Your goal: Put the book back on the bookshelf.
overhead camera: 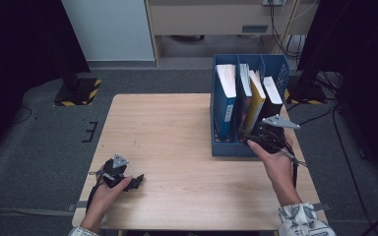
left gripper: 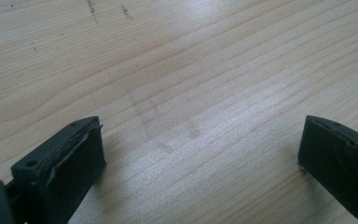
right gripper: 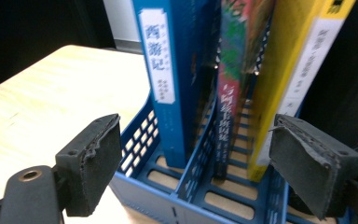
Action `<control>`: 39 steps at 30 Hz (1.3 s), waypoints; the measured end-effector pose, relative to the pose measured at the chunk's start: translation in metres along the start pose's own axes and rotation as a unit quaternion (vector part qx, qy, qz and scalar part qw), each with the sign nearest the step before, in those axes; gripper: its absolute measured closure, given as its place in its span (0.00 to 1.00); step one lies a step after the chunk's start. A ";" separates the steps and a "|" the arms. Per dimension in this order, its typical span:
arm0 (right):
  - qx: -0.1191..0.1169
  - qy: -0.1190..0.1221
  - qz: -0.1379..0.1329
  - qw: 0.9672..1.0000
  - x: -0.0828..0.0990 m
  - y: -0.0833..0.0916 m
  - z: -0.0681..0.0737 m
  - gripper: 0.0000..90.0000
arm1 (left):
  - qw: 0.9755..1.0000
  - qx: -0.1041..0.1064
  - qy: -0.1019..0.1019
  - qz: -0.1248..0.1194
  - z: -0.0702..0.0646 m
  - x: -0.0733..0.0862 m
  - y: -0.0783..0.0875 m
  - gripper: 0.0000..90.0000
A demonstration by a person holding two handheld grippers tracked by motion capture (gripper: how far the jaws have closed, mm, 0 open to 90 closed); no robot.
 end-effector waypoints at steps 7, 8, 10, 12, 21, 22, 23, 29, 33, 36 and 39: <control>-0.010 0.010 0.001 1.000 0.008 0.005 0.011 0.19 | 1.000 0.000 -0.001 0.000 0.000 0.000 0.000 0.00; -0.011 0.011 0.001 1.000 0.009 0.006 0.012 0.19 | 1.000 0.000 0.000 0.000 0.000 0.000 0.000 0.00; -0.017 0.014 0.002 1.000 0.013 0.008 0.017 0.19 | 1.000 0.000 0.000 0.000 0.000 0.000 0.000 0.00; -0.023 0.018 0.005 1.000 0.019 0.010 0.023 0.19 | 1.000 0.000 -0.001 0.000 -0.001 0.000 0.000 0.00; -0.039 0.029 0.023 0.999 0.040 0.009 0.038 0.17 | 1.000 0.001 0.000 0.000 -0.001 0.000 0.000 0.00; -0.039 0.029 0.023 0.999 0.040 0.009 0.038 0.17 | 1.000 0.001 0.000 0.000 -0.001 0.000 0.000 0.00; -0.043 0.028 0.028 0.998 0.045 0.008 0.041 0.17 | 1.000 0.001 -0.001 0.000 -0.001 0.000 0.000 0.00; -0.049 0.034 0.043 0.997 0.059 0.003 0.046 0.16 | 1.000 0.001 0.000 0.000 -0.001 0.000 0.000 0.00; -0.052 0.036 0.047 0.997 0.067 0.000 0.050 0.14 | 1.000 0.002 -0.001 0.000 -0.001 0.000 0.000 0.00; -0.055 0.033 0.057 0.996 0.075 -0.002 0.053 0.12 | 1.000 0.001 0.000 -0.001 -0.002 0.000 0.000 0.00; -0.055 0.031 0.061 0.996 0.079 -0.003 0.055 0.11 | 1.000 0.001 0.000 0.000 -0.001 0.000 0.000 0.00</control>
Point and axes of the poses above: each handheld gripper's, and its own axes: y roughly backward along the jaws, x roughly out of its underside, z roughly to its left, the point moved 2 cm from there along -y, roughly forward along the jaws, and after that the axes turned 2 degrees about -z, right-handed, at the moved point
